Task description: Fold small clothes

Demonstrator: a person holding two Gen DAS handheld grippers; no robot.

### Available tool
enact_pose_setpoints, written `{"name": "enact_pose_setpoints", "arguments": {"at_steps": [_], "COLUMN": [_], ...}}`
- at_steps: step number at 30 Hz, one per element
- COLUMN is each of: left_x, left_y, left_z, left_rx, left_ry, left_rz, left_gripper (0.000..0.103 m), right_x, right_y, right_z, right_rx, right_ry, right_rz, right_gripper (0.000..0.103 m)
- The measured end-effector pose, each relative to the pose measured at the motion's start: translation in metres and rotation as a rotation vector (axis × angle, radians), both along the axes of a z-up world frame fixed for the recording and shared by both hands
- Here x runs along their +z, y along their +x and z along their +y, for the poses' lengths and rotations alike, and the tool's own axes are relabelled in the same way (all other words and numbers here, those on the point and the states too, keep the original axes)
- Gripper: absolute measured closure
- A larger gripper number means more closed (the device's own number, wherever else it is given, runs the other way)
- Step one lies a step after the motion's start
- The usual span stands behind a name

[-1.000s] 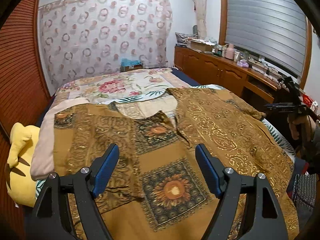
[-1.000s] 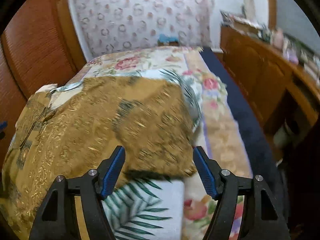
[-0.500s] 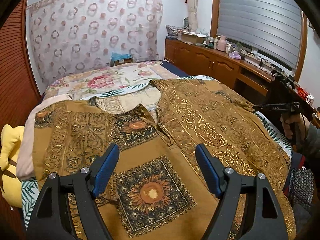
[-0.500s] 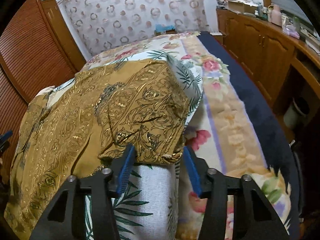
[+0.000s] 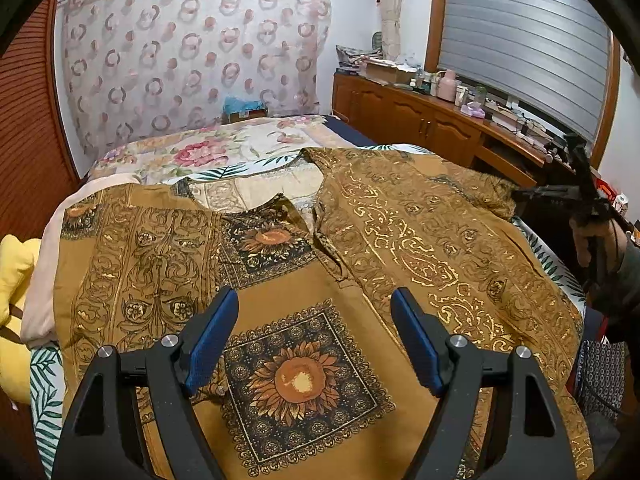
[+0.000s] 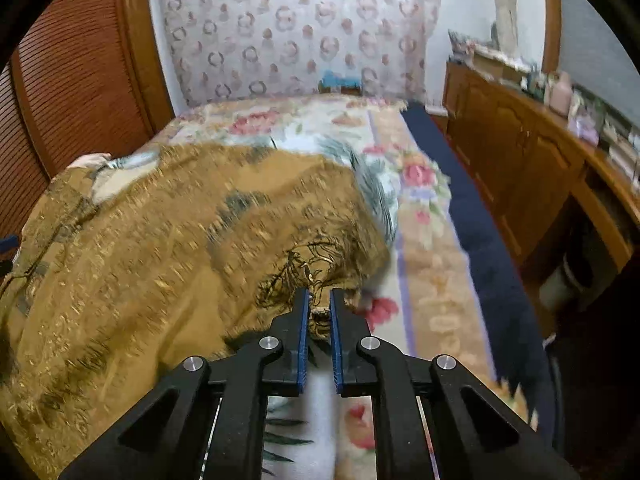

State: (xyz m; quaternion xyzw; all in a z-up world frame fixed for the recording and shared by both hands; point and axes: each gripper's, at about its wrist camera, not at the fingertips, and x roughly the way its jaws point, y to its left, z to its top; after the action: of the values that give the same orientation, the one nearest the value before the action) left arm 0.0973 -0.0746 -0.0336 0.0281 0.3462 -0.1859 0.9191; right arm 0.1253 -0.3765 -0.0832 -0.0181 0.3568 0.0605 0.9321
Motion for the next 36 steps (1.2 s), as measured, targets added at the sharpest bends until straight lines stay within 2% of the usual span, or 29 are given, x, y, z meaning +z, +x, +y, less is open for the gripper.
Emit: {"name": "enact_pose_setpoints", "arguments": {"at_steps": [4, 8, 15, 21, 25, 32, 34, 36], "left_x": [-0.002, -0.002, -0.001, -0.002, -0.002, -0.003, -0.002, -0.001], "left_y": [-0.001, -0.002, -0.008, -0.011, -0.012, -0.016, -0.017, -0.018], "left_z": [0.000, -0.001, 0.001, 0.000, 0.000, -0.001, -0.001, -0.001], "left_rx": [0.000, 0.014, 0.020, 0.020, 0.020, 0.014, 0.012, 0.012], "left_ry": [-0.001, 0.005, -0.002, -0.008, -0.010, -0.013, -0.013, -0.015], "left_rz": [0.005, -0.008, -0.024, -0.018, -0.018, -0.024, -0.025, -0.027], "left_gripper": [0.024, 0.024, 0.024, 0.024, 0.024, 0.024, 0.024, 0.024], "right_x": [0.020, 0.025, -0.003, -0.028, -0.028, -0.006, -0.004, -0.005], "right_y": [-0.006, -0.011, -0.025, -0.020, -0.020, -0.035, -0.037, -0.035], "right_z": [0.018, 0.044, 0.088, 0.093, 0.087, 0.102, 0.101, 0.101], "right_rx": [0.046, 0.113, 0.250, 0.262, 0.254, 0.251, 0.239, 0.215], "right_ry": [-0.017, -0.019, 0.006, -0.013, -0.012, -0.004, -0.020, -0.033], "right_rz": [-0.064, -0.084, -0.023, 0.033, 0.035, -0.025, -0.038, -0.042], "right_gripper": [0.094, 0.094, 0.093, 0.093, 0.093, 0.075, 0.061, 0.055]}}
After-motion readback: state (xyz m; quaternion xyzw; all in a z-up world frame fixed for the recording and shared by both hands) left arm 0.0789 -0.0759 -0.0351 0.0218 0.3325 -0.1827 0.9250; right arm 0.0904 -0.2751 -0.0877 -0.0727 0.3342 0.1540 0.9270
